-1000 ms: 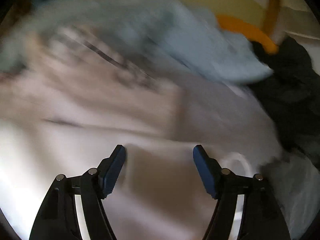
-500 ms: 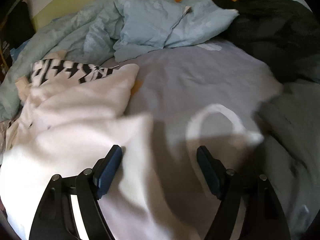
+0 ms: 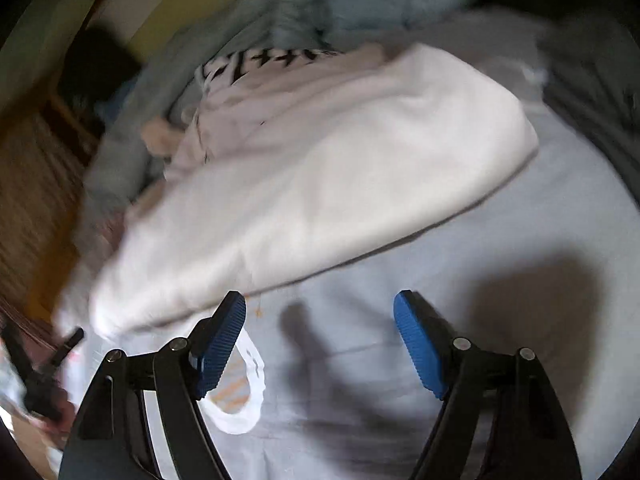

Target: Fold large clothes

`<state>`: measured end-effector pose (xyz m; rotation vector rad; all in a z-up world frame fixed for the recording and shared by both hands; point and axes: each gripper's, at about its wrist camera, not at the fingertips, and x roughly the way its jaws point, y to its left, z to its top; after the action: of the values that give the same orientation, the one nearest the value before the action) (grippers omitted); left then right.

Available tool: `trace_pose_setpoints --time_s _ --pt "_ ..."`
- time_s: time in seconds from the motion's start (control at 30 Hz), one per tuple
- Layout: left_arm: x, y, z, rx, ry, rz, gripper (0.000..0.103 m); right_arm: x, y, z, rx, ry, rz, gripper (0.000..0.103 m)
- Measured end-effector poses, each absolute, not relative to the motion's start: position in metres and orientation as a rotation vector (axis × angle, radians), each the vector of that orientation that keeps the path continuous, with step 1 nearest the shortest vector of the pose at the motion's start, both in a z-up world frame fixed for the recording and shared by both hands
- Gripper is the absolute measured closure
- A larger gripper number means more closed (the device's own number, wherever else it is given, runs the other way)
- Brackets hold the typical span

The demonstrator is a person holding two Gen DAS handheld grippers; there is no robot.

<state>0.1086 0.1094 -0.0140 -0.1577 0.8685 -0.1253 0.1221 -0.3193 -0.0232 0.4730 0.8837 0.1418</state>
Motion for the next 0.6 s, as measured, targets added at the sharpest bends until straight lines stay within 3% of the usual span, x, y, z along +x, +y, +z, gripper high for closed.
trace_pose_setpoints --time_s 0.17,0.37,0.47,0.53,0.57,0.6 --pt "0.144 0.108 -0.055 -0.516 0.989 -0.292 0.027 0.136 -0.327 -0.032 0.614 0.842 0.175 0.027" --pt "0.183 0.129 -0.066 -0.752 0.847 -0.225 0.028 0.163 -0.334 -0.043 0.745 0.71 0.059 0.031" --pt "0.204 0.12 -0.062 -0.67 0.823 -0.116 0.05 0.183 -0.341 -0.044 0.752 0.686 -0.005 0.04" --pt "0.214 0.118 -0.064 -0.611 0.843 -0.086 0.082 0.201 -0.342 -0.044 0.712 0.721 -0.051 0.048" --pt "0.212 0.119 -0.061 -0.621 0.841 -0.101 0.088 0.209 -0.341 -0.042 0.692 0.736 -0.059 0.061" --pt "0.207 0.122 -0.055 -0.62 0.839 -0.132 0.093 0.211 -0.342 -0.041 0.673 0.749 -0.059 0.082"
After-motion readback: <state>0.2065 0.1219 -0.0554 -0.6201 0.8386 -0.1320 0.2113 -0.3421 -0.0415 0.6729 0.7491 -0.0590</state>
